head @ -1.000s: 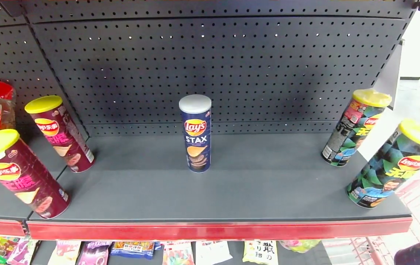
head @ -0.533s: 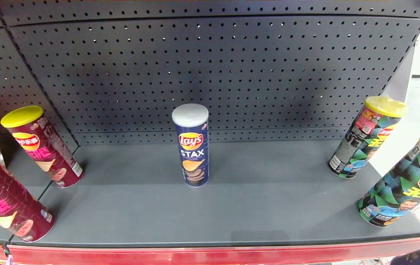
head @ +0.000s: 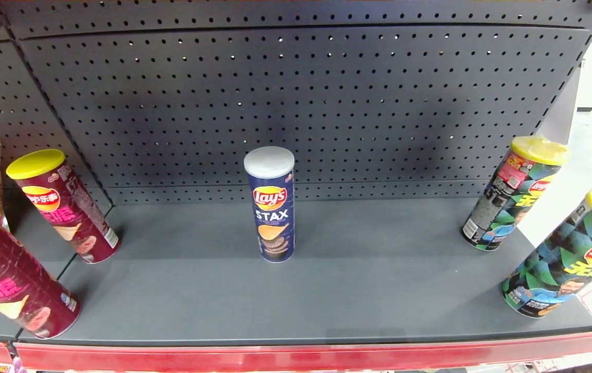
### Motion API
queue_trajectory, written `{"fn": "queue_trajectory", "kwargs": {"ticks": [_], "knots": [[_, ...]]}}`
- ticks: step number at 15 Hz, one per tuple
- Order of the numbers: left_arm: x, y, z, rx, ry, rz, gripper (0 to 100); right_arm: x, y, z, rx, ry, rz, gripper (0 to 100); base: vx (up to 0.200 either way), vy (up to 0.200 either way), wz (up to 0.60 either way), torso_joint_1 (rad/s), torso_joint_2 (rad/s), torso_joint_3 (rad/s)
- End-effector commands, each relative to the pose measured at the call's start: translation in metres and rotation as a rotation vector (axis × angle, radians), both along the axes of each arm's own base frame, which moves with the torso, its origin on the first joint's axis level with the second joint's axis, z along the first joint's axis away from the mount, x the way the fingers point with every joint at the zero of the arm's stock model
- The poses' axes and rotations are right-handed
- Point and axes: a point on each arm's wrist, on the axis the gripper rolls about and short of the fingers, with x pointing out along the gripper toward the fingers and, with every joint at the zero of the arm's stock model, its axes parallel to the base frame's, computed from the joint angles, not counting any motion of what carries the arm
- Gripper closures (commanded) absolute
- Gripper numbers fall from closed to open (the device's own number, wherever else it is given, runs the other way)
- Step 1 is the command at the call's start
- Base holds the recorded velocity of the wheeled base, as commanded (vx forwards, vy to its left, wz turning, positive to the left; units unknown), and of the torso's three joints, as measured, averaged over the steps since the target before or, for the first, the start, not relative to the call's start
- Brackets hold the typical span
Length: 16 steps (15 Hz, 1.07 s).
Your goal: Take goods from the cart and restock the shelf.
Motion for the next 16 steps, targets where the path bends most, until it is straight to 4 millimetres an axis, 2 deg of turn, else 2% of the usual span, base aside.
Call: {"fn": "queue_trajectory", "kwargs": {"ticks": [1,2,3,4,5,6,7,8,9,12,14,16], "knots": [[0.001,0.0,0.0,0.009,0.01,-0.014,0,-0.001,0.0,0.001,0.001,-0.008,0.025,100,0.0,0.0,0.0,0.0,0.0,0.0],[0.0,-0.001,0.005,0.028,-0.016,-0.051,0,0.0,0.001,0.003,0.004,-0.004,0.056,100,0.0,0.0,0.0,0.0,0.0,0.0],[-0.002,-0.002,0.053,0.0,-0.074,-0.157,0,0.002,0.001,0.003,0.003,0.012,0.071,100,0.0,0.0,0.0,0.0,0.0,0.0],[0.016,-0.003,0.113,-0.057,-0.04,-0.197,0,0.006,0.001,0.004,0.004,0.033,0.077,100,0.0,0.0,0.0,0.0,0.0,0.0],[0.032,-0.005,0.139,-0.079,-0.016,-0.275,0,0.009,0.002,0.004,0.004,0.053,0.086,100,0.0,0.0,0.0,0.0,0.0,0.0],[0.049,-0.01,0.144,-0.06,0.039,-0.418,0,0.011,0.002,0.004,-0.005,0.063,0.089,100,0.0,0.0,0.0,0.0,0.0,0.0],[0.049,-0.01,0.144,-0.06,0.039,-0.418,0,0.011,0.002,0.004,-0.005,0.063,0.089,100,0.0,0.0,0.0,0.0,0.0,0.0],[0.078,-0.018,0.138,-0.014,0.142,-0.584,0,0.014,0.002,0.004,-0.019,0.069,0.089,100,0.0,0.0,0.0,0.0,0.0,0.0],[0.109,-0.024,0.137,0.003,0.192,-0.655,0,0.015,0.002,0.006,-0.019,0.071,0.091,100,0.0,0.0,0.0,0.0,0.0,0.0],[0.177,-0.036,0.128,0.106,0.171,-0.792,0,0.016,0.002,0.012,-0.019,0.066,0.091,100,0.0,0.0,0.0,0.0,0.0,0.0],[0.206,-0.041,0.122,0.12,0.183,-0.822,0,0.017,0.002,0.015,-0.019,0.061,0.089,100,0.0,0.0,0.0,0.0,0.0,0.0],[0.224,-0.047,0.116,0.152,0.186,-0.878,0,0.017,0.002,0.016,-0.02,0.06,0.088,100,0.0,0.0,0.0,0.0,0.0,0.0]]}}
